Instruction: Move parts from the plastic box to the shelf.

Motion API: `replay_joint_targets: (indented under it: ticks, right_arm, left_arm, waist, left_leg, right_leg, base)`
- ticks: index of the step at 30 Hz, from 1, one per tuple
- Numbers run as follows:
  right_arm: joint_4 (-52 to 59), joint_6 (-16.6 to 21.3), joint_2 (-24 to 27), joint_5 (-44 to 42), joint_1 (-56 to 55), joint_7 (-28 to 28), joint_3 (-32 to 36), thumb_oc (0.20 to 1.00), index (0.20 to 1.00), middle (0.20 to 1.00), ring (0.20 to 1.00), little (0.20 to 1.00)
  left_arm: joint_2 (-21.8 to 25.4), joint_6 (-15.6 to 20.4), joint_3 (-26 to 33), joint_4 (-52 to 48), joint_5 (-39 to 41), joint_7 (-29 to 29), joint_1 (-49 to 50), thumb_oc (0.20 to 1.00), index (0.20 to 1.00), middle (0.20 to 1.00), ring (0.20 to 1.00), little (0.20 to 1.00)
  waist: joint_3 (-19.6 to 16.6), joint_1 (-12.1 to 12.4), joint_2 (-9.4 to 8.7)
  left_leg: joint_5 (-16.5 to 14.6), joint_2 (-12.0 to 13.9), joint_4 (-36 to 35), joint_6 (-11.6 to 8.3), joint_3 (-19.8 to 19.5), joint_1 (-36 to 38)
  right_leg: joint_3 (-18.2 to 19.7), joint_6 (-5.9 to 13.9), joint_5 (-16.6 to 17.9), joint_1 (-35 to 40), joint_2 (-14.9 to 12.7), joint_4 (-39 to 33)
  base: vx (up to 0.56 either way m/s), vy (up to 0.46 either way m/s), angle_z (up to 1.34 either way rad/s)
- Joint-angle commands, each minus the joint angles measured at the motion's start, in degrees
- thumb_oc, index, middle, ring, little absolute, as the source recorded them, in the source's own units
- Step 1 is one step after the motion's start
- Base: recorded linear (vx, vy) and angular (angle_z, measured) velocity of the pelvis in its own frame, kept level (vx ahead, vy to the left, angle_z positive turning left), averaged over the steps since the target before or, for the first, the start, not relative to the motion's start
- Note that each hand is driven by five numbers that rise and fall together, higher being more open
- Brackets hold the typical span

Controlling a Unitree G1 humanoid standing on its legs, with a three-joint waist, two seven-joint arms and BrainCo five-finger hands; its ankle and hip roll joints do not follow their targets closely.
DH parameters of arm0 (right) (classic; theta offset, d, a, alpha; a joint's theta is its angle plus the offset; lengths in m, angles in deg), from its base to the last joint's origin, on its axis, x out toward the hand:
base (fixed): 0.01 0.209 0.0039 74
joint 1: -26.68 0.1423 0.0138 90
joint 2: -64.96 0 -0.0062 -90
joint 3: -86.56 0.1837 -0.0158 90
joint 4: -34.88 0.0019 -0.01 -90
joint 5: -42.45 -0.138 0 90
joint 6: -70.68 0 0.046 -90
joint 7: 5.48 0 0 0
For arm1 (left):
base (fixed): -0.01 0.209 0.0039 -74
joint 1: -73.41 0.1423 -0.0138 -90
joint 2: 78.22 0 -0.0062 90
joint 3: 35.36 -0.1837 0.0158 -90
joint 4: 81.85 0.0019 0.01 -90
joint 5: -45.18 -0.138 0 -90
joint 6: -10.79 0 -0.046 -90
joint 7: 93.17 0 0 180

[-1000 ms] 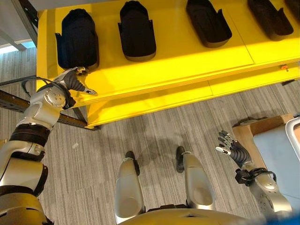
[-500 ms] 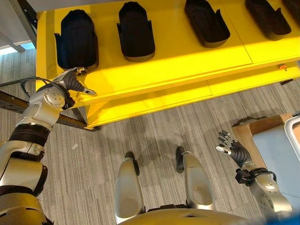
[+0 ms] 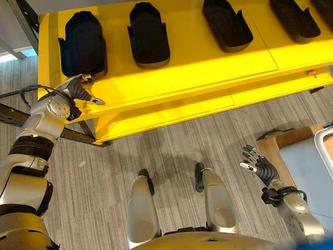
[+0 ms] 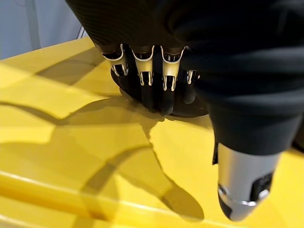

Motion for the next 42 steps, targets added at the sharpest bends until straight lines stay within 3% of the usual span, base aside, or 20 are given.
replay_joint_targets:
  ticks: [1, 14, 18, 19, 20, 21, 23, 24, 25, 28, 30, 34, 35, 42]
  right_arm:
    - [0.8, 2.6, 2.2, -2.0, -3.3, 0.7, 1.5, 1.0, 1.0, 1.0, 1.0, 1.0]
    - [1.6, 3.3, 1.7, -1.2, -1.4, 1.2, 1.2, 1.0, 1.0, 1.0, 1.0, 1.0]
    - [2.7, 4.2, 0.9, -1.0, -1.3, 1.8, 2.2, 1.0, 1.0, 1.0, 1.0, 1.0]
    - [3.2, 4.9, 0.5, -0.8, -1.3, 2.1, 2.7, 1.0, 1.0, 1.0, 1.0, 1.0]
    - [3.2, 4.9, 0.6, -0.8, -1.3, 2.1, 2.6, 1.0, 1.0, 1.0, 1.0, 1.0]
    - [3.1, 5.5, 0.5, -0.4, -0.4, 2.1, 2.5, 1.0, 1.0, 1.0, 1.0, 1.0]
    - [3.3, 6.0, 0.4, -0.1, -0.1, 1.9, 2.4, 1.0, 1.0, 1.0, 1.0, 1.0]
    - [3.1, 6.7, 0.3, 0.8, 0.6, 1.4, 2.3, 1.0, 1.0, 1.0, 1.0, 1.0]
    - [3.1, 6.7, 0.3, 0.8, 0.7, 1.4, 2.2, 1.0, 1.0, 1.0, 1.0, 1.0]
    - [3.4, 7.6, 0.1, 1.5, 1.3, 0.4, 1.7, 1.0, 1.0, 1.0, 1.0, 1.0]
    - [3.3, 8.0, -0.1, 2.2, 1.3, -0.3, 1.3, 1.0, 1.0, 1.0, 1.0, 1.0]
    - [3.0, 8.2, 0.0, 2.9, 1.6, -1.2, 0.2, 1.0, 1.0, 1.0, 1.0, 1.0]
    - [3.3, 8.3, -0.3, 3.0, 1.4, -1.4, -0.3, 1.0, 1.0, 1.0, 1.0, 1.0]
    - [3.3, 8.5, -1.1, 1.5, 1.6, -1.6, -3.2, 1.0, 1.0, 1.0, 1.0, 1.0]
  left_arm:
    - [3.0, 0.8, 0.7, 0.8, 1.2, -2.6, -1.8, 1.0, 1.0, 1.0, 1.0, 1.0]
    - [2.6, 4.5, 5.3, -10.0, 5.2, -1.4, 7.3, 1.0, 1.0, 1.0, 1.0, 1.0]
    - [2.0, 7.7, 12.1, -19.0, 16.7, 2.0, 17.9, 1.0, 1.0, 1.0, 1.0, 1.0]
    - [1.3, 9.1, 14.3, -23.6, 23.6, 4.2, 23.7, 1.0, 1.0, 1.0, 1.0, 1.0]
    - [1.3, 9.1, 14.6, -23.8, 23.6, 4.2, 24.0, 1.0, 1.0, 1.0, 1.0, 1.0]
    - [-1.1, 10.4, 16.5, -28.2, 32.2, 5.8, 29.9, 1.0, 1.0, 1.0, 1.0, 1.0]
    - [-3.0, 10.9, 17.2, -30.0, 36.3, 6.2, 32.4, 1.0, 1.0, 1.0, 1.0, 1.0]
    - [-7.6, 11.9, 18.2, -33.1, 39.9, 5.2, 36.0, 1.0, 1.0, 1.0, 1.0, 1.0]
    - [-7.6, 11.9, 18.3, -33.1, 39.9, 5.2, 36.1, 1.0, 1.0, 1.0, 1.0, 1.0]
    - [-17.1, 13.7, 19.9, -36.5, 48.5, 4.4, 40.9, 1.0, 1.0, 1.0, 1.0, 1.0]
    - [-23.9, 14.4, 20.7, -40.1, 50.2, 2.8, 46.7, 1.0, 1.0, 1.0, 1.0, 1.0]
    - [-28.2, 15.6, 20.0, -40.9, 46.7, 1.1, 50.3, 1.0, 1.0, 1.0, 1.0, 1.0]
    - [-30.8, 15.0, 18.7, -38.8, 48.9, 1.5, 52.3, 1.0, 1.0, 1.0, 1.0, 1.0]
    - [-34.8, 15.4, 17.6, -38.0, 47.3, 0.9, 57.1, 1.0, 1.0, 1.0, 1.0, 1.0]
  waist:
    - [-4.2, 0.2, 0.34]
    - [-4.5, 1.4, 0.99]
    - [-4.6, 2.2, 1.68]
    - [-4.5, 2.6, 2.06]
    - [-4.5, 2.4, 2.05]
    - [-4.7, 2.9, 2.57]
    - [-5.1, 2.9, 2.74]
    - [-5.8, 3.2, 3.16]
    - [-5.9, 3.1, 3.14]
    - [-7.7, 3.3, 3.51]
    - [-9.7, 3.7, 3.72]
    - [-12.3, 4.2, 3.71]
    - [-13.9, 4.5, 3.67]
    - [-18.0, 5.4, 3.49]
  left_leg:
    - [0.2, 0.0, -0.4, 0.62, 0.0, -0.1]
    - [2.5, -0.7, -3.2, 0.78, -0.1, 2.5]
    - [3.2, -0.8, -5.1, 0.64, -0.7, 4.9]
    - [3.6, -0.8, -5.9, 0.58, -1.0, 6.2]
    - [3.6, -0.8, -5.9, 0.58, -1.0, 6.3]
    - [4.2, -0.9, -7.9, 0.53, -1.1, 8.1]
    - [4.8, -1.1, -9.0, 0.64, -1.3, 8.8]
    - [5.4, -1.3, -11.0, 0.76, -1.3, 10.5]
    - [5.7, -1.4, -11.3, 0.77, -1.3, 10.4]
    - [7.4, -1.8, -15.8, 0.97, -1.5, 13.1]
    - [8.7, -1.9, -20.7, 1.17, -1.3, 16.4]
    - [10.6, -2.0, -26.6, 1.29, -1.2, 20.0]
    - [11.5, -2.1, -29.3, 1.44, -1.0, 21.4]
    - [13.7, -2.5, -35.2, 1.23, -1.0, 24.3]
  right_leg:
    - [1.2, 3.17, 6.0, 2.1, -1.6, -5.6]
    - [0.7, 2.67, 7.1, 4.8, -2.0, -7.3]
    - [0.1, 2.6, 7.0, 7.4, -1.9, -8.5]
    - [-0.3, 2.51, 7.1, 9.0, -1.8, -9.2]
    - [-0.4, 2.51, 7.1, 9.1, -1.8, -9.2]
    - [-0.9, 2.56, 7.2, 10.8, -1.6, -10.4]
    - [-1.1, 2.58, 7.5, 11.4, -1.6, -11.0]
    - [-1.8, 2.61, 7.4, 12.9, -1.5, -12.2]
    - [-1.9, 2.6, 7.6, 12.9, -1.5, -12.4]
    - [-3.2, 2.6, 7.8, 15.1, -1.2, -15.1]
    - [-4.1, 2.61, 8.1, 17.9, -0.6, -18.6]
    - [-5.1, 2.87, 9.0, 20.8, -0.1, -23.1]
    - [-5.6, 3.04, 9.6, 22.4, 0.0, -25.9]
    - [-7.2, 3.56, 11.3, 26.0, 0.0, -31.6]
  base:
    - [0.0, 0.0, 0.0]
    - [-0.01, -0.005, 0.0]
    - [0.03, -0.023, 0.02]
    - [0.04, -0.032, 0.04]
    - [0.04, -0.029, 0.06]
    - [0.02, -0.01, 0.08]
    - [0.03, -0.011, 0.12]
    - [0.03, -0.008, 0.19]
    - [0.04, -0.009, 0.16]
    - [0.04, -0.008, 0.13]
    - [0.07, -0.011, 0.12]
    - [0.06, -0.006, 0.06]
    - [0.05, -0.005, 0.02]
    - [0.01, 0.009, 0.08]
